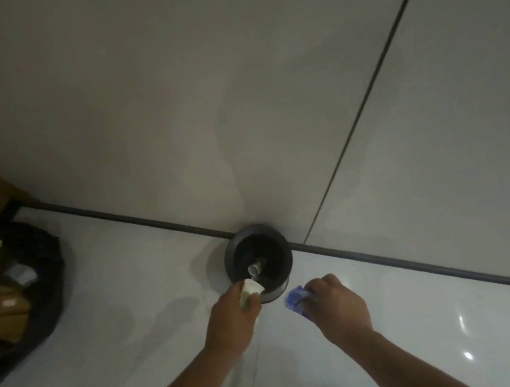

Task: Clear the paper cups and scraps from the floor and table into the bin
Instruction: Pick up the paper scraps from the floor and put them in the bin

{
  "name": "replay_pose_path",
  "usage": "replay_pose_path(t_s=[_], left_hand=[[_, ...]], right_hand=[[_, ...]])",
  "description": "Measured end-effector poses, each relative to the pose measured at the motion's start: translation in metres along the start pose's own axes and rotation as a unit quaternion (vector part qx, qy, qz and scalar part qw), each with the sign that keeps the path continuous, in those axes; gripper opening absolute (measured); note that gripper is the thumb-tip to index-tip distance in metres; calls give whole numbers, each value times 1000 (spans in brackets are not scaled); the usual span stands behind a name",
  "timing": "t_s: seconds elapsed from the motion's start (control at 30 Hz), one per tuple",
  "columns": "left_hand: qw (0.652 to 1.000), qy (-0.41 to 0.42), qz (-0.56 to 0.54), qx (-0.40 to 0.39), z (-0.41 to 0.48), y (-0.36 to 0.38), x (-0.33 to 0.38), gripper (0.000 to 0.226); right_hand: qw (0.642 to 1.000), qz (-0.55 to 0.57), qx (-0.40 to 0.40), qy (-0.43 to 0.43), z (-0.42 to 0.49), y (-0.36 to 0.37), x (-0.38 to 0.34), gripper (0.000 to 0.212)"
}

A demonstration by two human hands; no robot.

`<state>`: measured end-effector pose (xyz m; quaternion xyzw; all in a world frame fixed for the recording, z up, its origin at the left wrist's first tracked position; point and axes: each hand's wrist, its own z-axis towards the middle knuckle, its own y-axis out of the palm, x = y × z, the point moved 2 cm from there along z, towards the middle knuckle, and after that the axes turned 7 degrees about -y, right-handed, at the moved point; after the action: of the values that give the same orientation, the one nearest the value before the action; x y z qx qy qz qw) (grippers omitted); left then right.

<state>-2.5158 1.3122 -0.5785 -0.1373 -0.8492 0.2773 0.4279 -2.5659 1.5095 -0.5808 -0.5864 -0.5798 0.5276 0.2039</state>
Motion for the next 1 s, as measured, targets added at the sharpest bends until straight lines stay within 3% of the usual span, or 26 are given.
replay_pose_path(t_s=[0.37, 0.57, 0.67, 0.8, 0.9, 1.0], left_hand=[[997, -63, 45, -30, 175, 50, -59, 12], [995, -75, 42, -55, 235, 83, -90, 20], [993, -77, 51, -78, 251, 84, -97, 40], [988, -60, 62, -125, 251, 72, -103, 8], [984, -49, 91, -145, 238, 53, -101, 9], [976, -30, 122, -175, 229, 30, -79, 35]], right_hand=[[998, 17, -48, 31, 174, 89, 22, 27], [995, 11, -78, 68, 232, 131, 29, 31], [992, 27, -73, 96, 244, 143, 26, 36], [984, 89, -50, 145, 239, 151, 16, 43], [978, 115, -36, 168, 218, 150, 5, 41], [970, 142, -19, 196, 189, 140, -4, 46]])
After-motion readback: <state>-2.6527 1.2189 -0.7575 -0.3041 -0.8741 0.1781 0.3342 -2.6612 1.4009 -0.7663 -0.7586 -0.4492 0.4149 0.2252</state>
